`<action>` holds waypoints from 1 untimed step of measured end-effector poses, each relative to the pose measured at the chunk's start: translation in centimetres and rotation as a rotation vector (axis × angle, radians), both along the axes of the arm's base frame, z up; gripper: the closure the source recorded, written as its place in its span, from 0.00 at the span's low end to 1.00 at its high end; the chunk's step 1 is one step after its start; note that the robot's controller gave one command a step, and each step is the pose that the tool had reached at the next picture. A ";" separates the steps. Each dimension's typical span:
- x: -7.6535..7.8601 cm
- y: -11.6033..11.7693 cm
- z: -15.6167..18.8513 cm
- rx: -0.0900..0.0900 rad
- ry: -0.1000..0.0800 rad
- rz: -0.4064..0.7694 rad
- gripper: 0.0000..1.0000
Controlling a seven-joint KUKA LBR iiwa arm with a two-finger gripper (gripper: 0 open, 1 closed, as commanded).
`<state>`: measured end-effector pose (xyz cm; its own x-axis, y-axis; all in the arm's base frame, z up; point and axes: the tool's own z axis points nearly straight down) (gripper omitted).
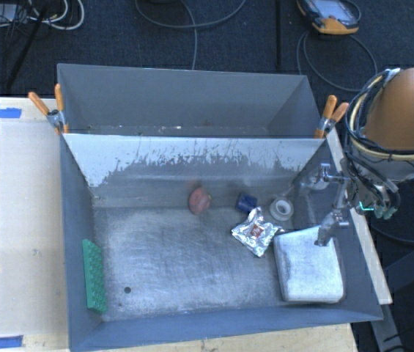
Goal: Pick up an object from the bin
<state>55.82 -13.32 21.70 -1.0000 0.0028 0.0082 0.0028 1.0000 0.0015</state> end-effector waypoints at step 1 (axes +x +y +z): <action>5.9 0.3 -11.1 0.006 -0.021 0.252 0.00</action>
Offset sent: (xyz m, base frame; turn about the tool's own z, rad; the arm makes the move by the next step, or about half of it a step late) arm 0.0534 -0.0025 -0.1167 -0.2535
